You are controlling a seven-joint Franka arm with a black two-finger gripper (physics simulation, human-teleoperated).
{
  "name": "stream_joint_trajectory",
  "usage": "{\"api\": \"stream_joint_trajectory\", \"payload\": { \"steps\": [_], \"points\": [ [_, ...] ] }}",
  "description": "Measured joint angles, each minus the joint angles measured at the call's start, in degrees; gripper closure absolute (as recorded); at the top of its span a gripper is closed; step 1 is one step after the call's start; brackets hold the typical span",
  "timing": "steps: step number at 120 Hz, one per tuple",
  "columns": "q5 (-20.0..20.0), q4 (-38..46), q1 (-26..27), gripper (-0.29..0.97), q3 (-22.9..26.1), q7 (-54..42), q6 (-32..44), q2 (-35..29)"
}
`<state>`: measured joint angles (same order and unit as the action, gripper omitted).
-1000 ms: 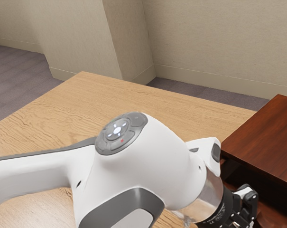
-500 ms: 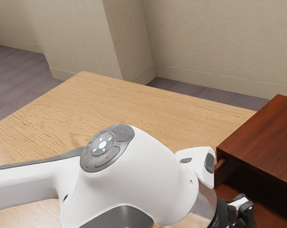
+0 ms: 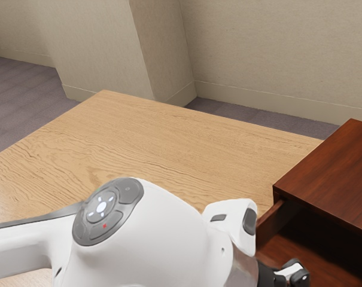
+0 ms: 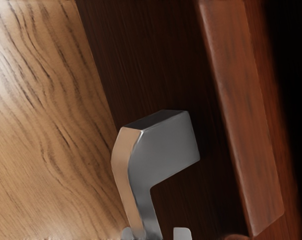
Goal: Pull the drawer handle with one arm to open the drawer
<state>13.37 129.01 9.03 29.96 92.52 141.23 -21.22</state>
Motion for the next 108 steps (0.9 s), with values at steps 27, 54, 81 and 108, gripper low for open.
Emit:
{"api": "stream_joint_trajectory", "payload": {
  "steps": [27, 54, 81, 108],
  "points": [
    [0.9, 2.1, 0.4, 0.79, 0.1, 0.0, 0.4, -2.3],
    [1.9, 4.1, 1.2, 0.79, 0.2, 0.1, 0.6, -4.5],
    [2.8, 6.1, 2.1, 0.79, 0.2, 0.2, 0.7, -7.1],
    [3.5, 7.5, 2.7, 0.79, 0.1, 0.2, 0.7, -8.4]
  ]
}}
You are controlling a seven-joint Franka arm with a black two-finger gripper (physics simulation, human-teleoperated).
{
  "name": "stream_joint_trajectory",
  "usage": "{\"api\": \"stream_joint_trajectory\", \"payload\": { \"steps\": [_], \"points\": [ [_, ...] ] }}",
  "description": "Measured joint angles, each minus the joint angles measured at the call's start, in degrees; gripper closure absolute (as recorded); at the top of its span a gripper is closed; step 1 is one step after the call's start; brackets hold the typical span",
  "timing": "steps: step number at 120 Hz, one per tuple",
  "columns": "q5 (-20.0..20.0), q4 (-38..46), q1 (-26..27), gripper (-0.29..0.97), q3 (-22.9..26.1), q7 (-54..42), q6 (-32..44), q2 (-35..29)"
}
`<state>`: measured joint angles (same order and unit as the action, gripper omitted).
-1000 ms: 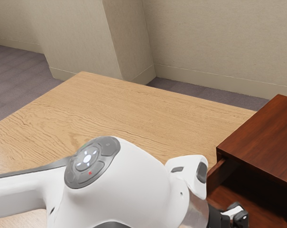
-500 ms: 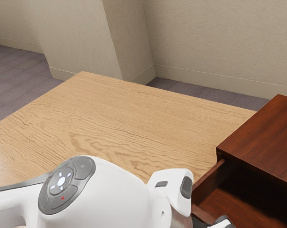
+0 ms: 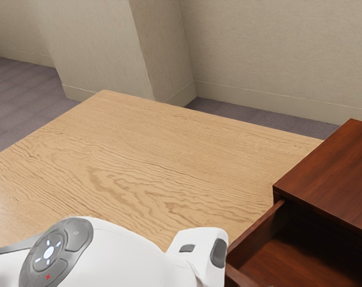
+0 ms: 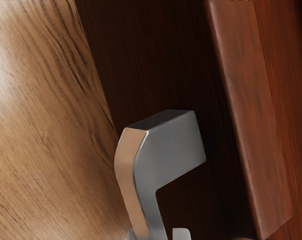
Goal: Pull the drawer handle with one arm to open the drawer
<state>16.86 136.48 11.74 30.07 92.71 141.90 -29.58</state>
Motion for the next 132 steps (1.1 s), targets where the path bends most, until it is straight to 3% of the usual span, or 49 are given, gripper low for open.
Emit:
{"api": "stream_joint_trajectory", "payload": {
  "steps": [28, 60, 106, 117, 132],
  "points": [
    [0.2, 0.5, 0.0, 0.79, 0.0, 0.0, 0.0, -1.0],
    [0.1, 2.1, 0.4, 0.69, -0.7, 0.1, 0.2, -3.3],
    [-0.1, 5.3, 3.7, 0.45, -4.4, 0.2, 0.4, -7.7],
    [-0.2, 5.8, 4.7, 0.40, -7.0, 0.3, -0.2, -9.1],
    [-0.8, 0.8, 5.1, 0.25, -14.4, 0.2, -6.8, -9.0]
  ]
}}
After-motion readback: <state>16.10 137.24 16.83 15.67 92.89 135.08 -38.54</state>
